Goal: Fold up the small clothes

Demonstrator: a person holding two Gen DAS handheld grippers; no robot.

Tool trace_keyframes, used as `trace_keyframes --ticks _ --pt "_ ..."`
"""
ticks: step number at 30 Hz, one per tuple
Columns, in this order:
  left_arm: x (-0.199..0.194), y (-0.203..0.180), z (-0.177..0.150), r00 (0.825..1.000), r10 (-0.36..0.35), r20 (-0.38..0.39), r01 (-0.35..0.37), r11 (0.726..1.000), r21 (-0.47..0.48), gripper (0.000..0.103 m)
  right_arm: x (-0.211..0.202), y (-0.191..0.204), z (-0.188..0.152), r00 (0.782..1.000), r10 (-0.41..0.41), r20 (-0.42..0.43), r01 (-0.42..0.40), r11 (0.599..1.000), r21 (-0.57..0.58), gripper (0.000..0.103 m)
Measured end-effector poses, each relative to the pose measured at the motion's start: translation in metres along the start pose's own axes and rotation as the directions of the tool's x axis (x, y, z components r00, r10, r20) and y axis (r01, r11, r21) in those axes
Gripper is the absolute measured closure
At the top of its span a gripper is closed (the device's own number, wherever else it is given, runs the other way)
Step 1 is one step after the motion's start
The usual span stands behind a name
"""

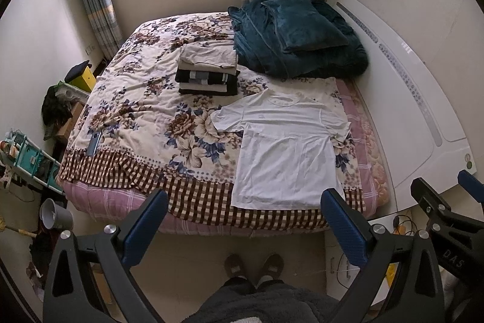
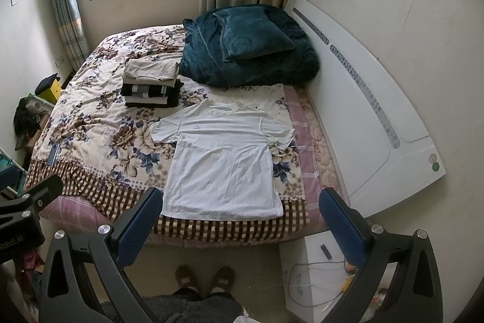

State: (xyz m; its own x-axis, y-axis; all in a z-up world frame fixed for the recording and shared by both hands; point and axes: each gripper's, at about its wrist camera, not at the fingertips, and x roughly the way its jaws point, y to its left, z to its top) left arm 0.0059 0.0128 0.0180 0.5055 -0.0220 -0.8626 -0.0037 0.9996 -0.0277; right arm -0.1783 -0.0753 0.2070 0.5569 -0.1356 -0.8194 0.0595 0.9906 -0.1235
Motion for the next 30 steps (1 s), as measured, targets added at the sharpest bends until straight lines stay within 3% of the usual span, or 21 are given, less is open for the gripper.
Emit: trace_keyframes --ticks 18,24,30 --pt "0.026 0.009 0.014 0.999 -0.025 -0.021 0.025 0.999 0.037 0.000 0.022 0.009 -0.001 0.999 -0.007 -0.035 0.008 0.999 0.032 0.000" --pt "0.069 0.011 0.038 1.000 -0.001 0.021 -0.001 0.997 0.072 0.000 0.058 0.012 0.009 0.997 -0.060 -0.042 0.064 0.992 0.105 0.000" --pt "0.139 -0.005 0.080 0.998 0.029 0.055 -0.036 0.993 0.114 0.000 0.145 -0.008 0.046 0.987 -0.149 -0.065 0.159 0.968 0.196 0.000"
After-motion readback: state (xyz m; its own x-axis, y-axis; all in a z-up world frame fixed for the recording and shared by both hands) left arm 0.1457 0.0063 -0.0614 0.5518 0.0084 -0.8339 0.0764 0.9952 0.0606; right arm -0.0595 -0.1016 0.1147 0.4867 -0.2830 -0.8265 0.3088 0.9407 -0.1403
